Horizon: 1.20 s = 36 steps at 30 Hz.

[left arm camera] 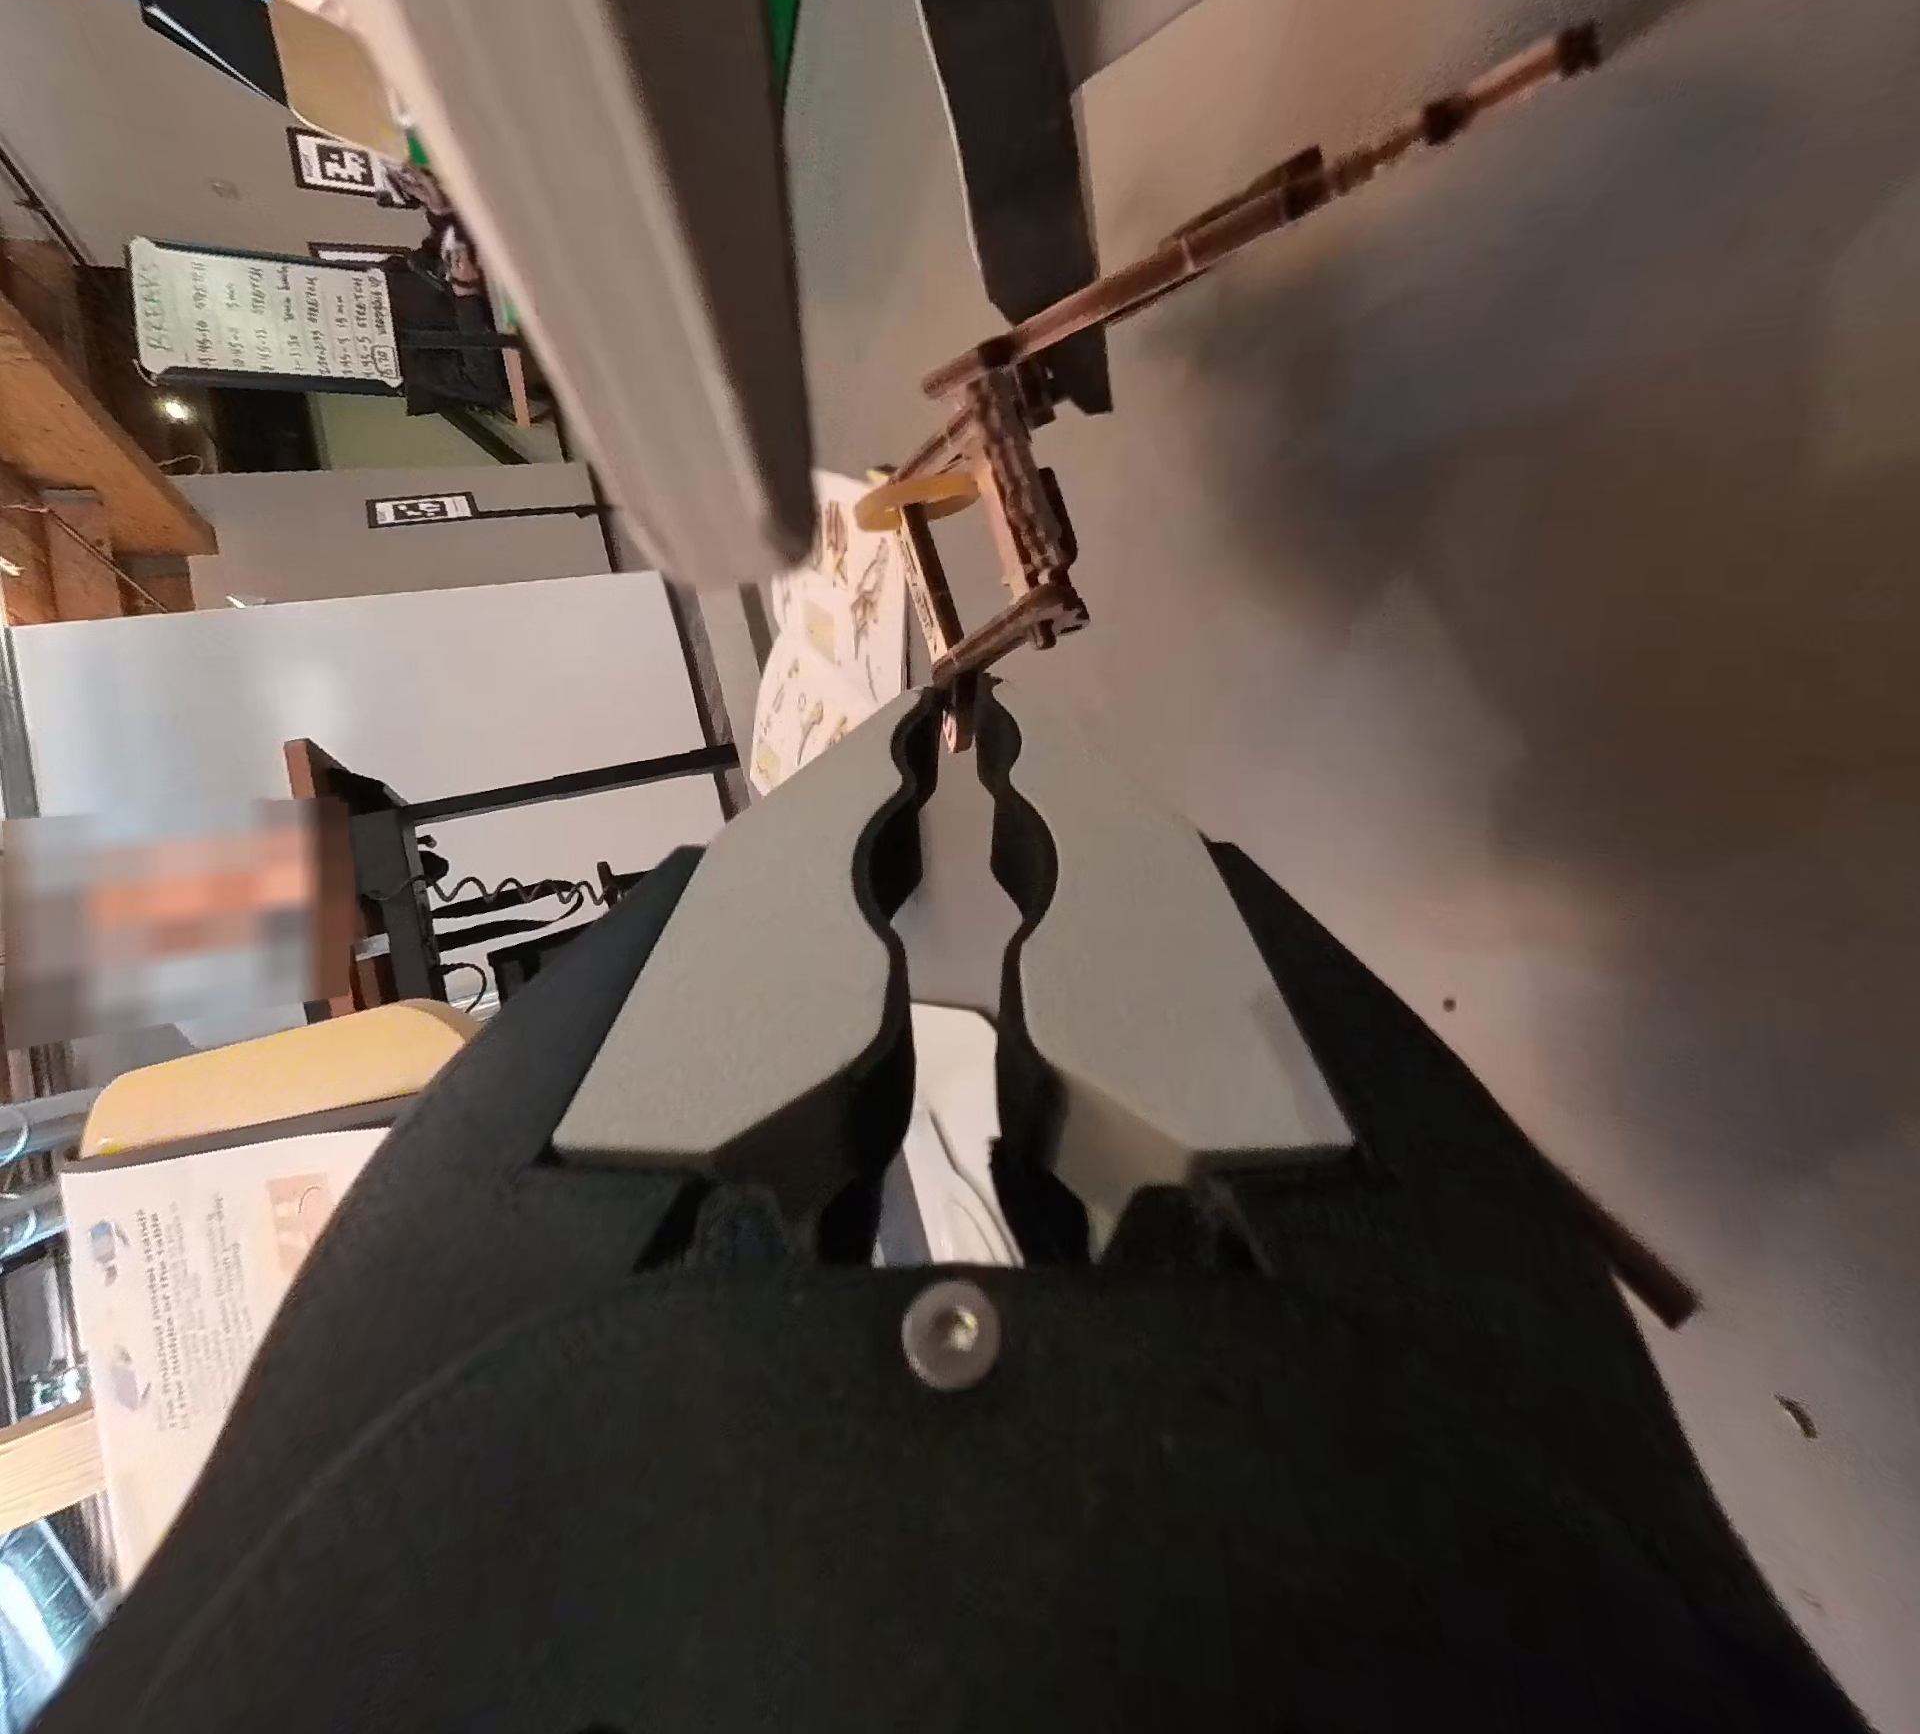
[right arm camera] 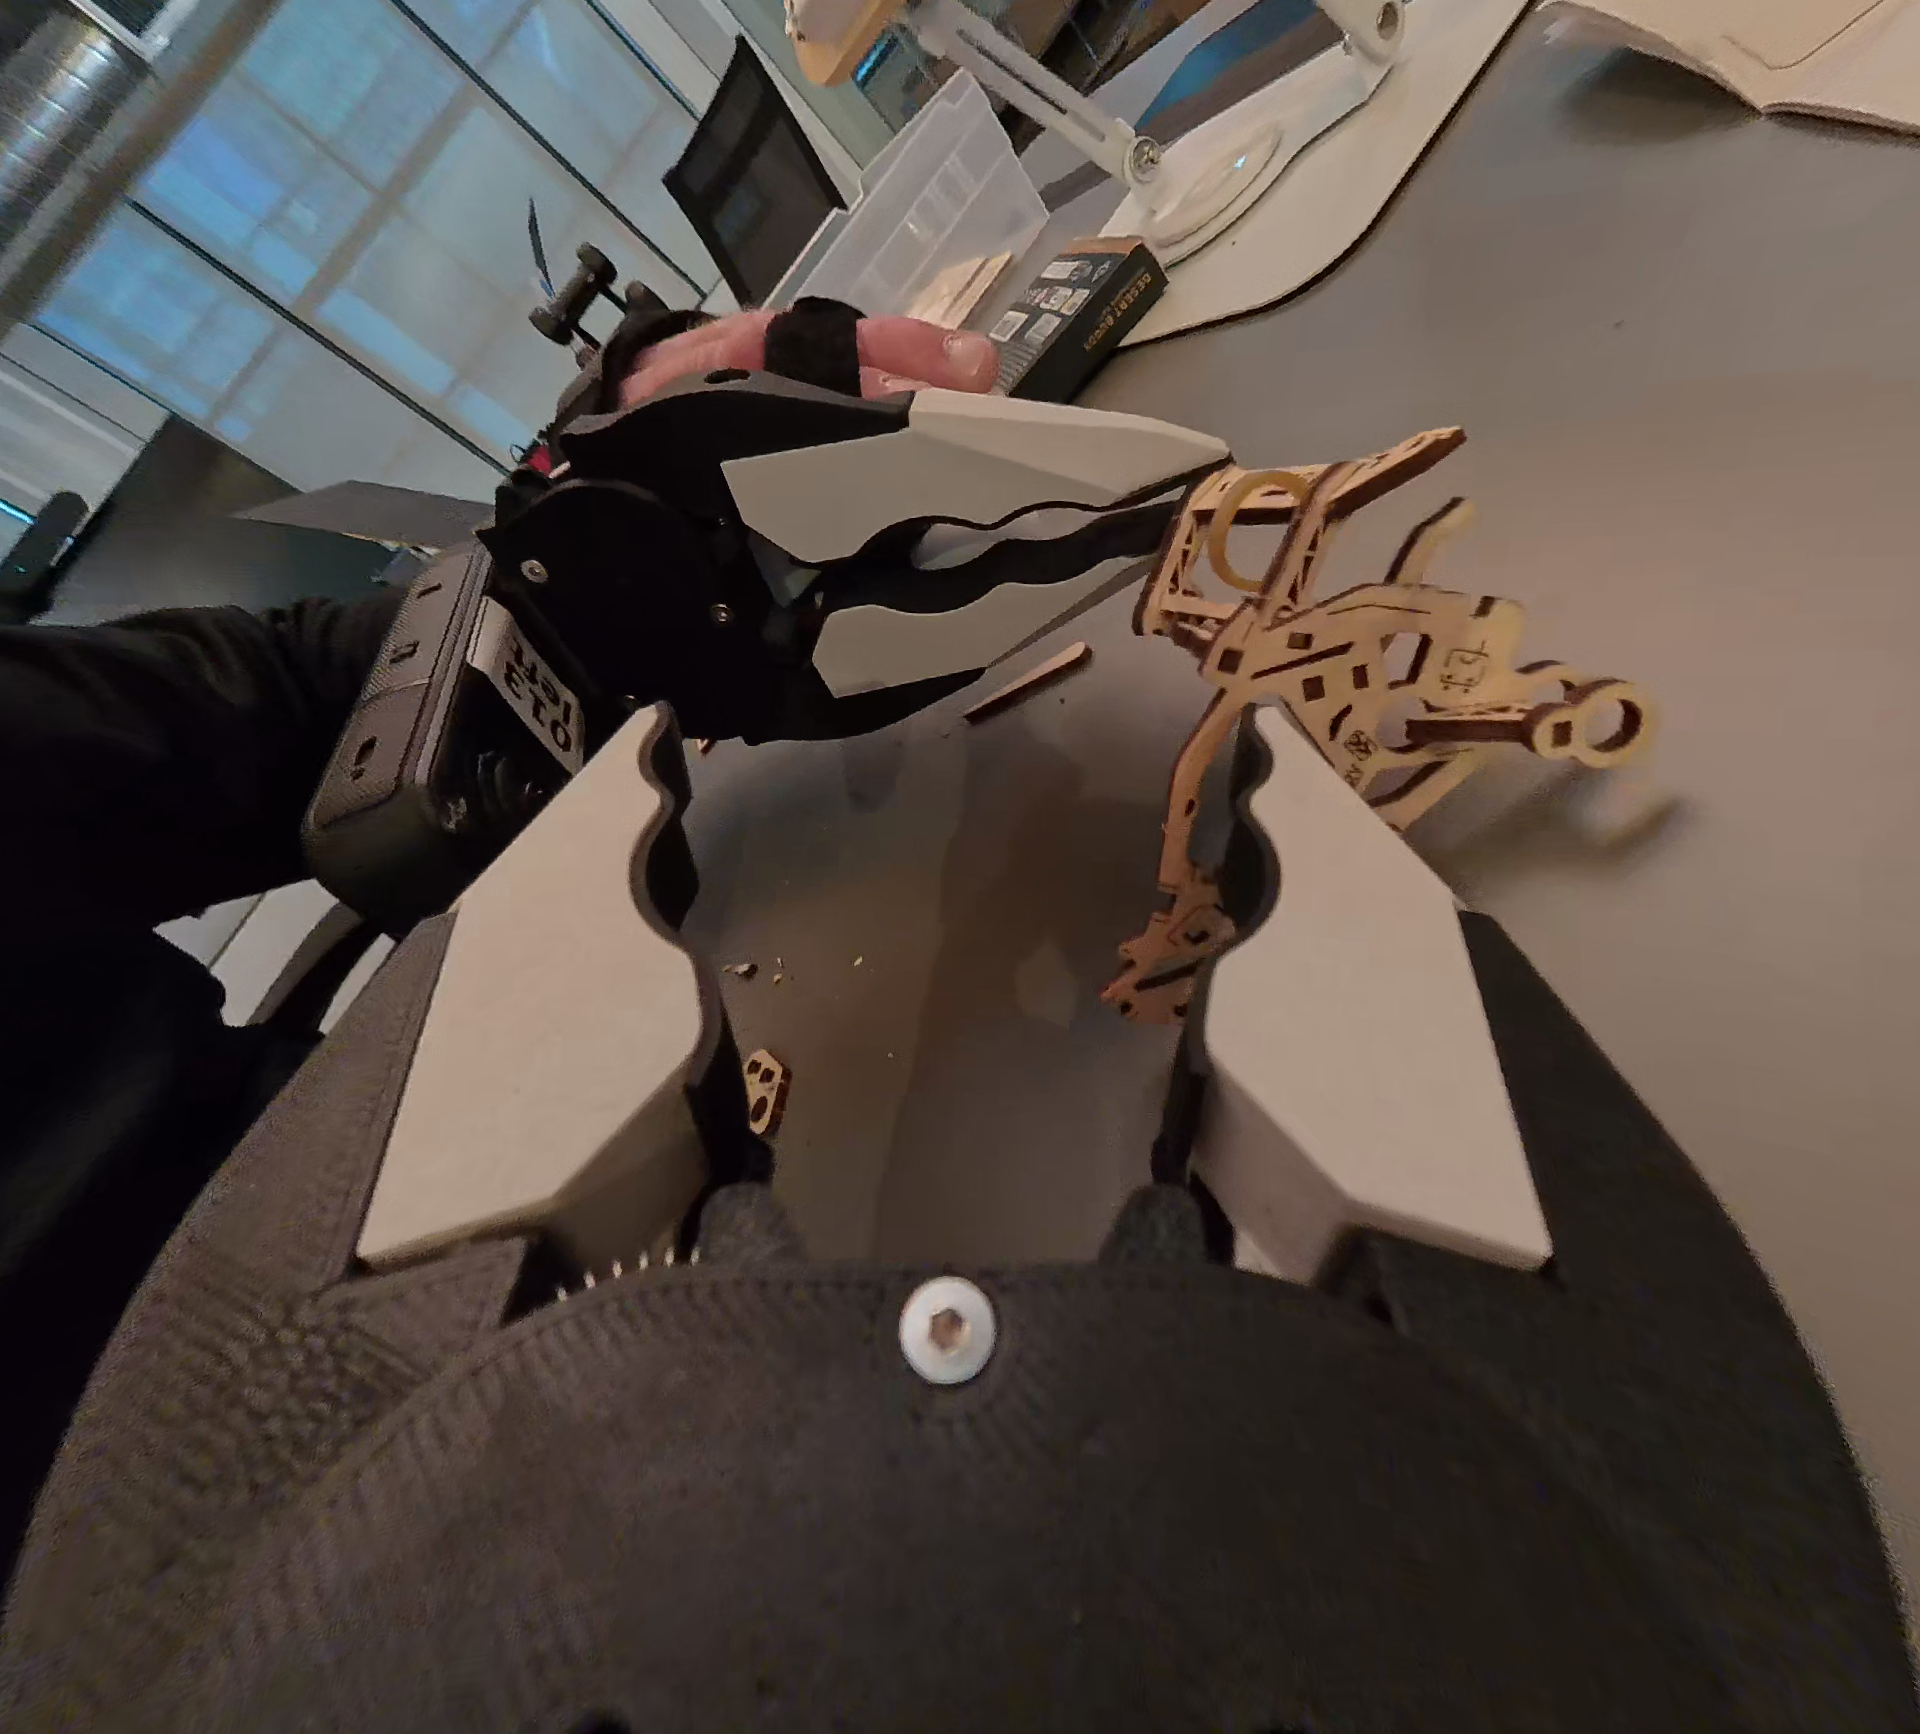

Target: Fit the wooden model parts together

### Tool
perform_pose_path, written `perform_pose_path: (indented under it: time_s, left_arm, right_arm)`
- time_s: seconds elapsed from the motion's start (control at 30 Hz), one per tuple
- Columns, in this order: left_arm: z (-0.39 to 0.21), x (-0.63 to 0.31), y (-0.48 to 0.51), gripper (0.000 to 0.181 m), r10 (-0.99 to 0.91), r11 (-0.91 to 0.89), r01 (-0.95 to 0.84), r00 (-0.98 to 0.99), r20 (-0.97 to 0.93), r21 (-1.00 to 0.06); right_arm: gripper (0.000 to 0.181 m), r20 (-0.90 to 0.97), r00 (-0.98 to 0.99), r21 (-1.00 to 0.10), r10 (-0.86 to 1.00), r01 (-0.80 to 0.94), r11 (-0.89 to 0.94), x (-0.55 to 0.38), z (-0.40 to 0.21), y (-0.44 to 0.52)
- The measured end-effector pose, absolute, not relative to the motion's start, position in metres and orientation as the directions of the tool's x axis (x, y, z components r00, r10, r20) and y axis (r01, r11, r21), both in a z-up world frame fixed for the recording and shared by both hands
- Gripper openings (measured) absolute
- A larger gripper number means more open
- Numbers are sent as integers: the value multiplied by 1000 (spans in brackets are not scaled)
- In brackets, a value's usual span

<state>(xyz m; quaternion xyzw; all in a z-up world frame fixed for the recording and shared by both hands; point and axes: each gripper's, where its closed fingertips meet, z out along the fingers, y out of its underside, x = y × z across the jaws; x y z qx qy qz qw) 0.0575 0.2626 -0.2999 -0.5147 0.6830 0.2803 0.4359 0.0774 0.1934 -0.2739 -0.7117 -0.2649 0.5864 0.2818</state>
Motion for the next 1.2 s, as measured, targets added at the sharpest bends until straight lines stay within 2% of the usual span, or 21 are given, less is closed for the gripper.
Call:
perform_pose_path:
  time_s: [0.17, 0.3, 0.47, 0.8, 0.93, 1.2]
  left_arm:
    - [-302, 63, 262, 4, -453, 328, -942, -93, -887, -68]
    - [-303, 67, 262, 4, -456, 336, -938, -88, -885, -80]
    - [-303, 73, 261, 4, -459, 352, -933, -97, -883, -81]
    - [-304, 80, 261, 4, -461, 366, -927, -109, -881, -77]
    - [-306, 81, 259, 4, -463, 364, -928, -105, -880, -81]
    - [-312, 82, 258, 4, -482, 360, -928, -100, -870, -93]
  right_arm:
    - [103, -697, 172, -702, 696, 37, -712, 82, -274, 194]
    - [103, -668, 209, -712, 714, 102, -695, 85, -281, 188]
    - [103, -689, 212, -698, 693, 62, -713, 95, -278, 193]
    - [103, -634, 259, -741, 729, 65, -668, 118, -276, 204]
    - [107, -612, 256, -750, 748, 112, -652, 115, -282, 203]
    - [108, -645, 228, -729, 729, 101, -677, 112, -283, 207]
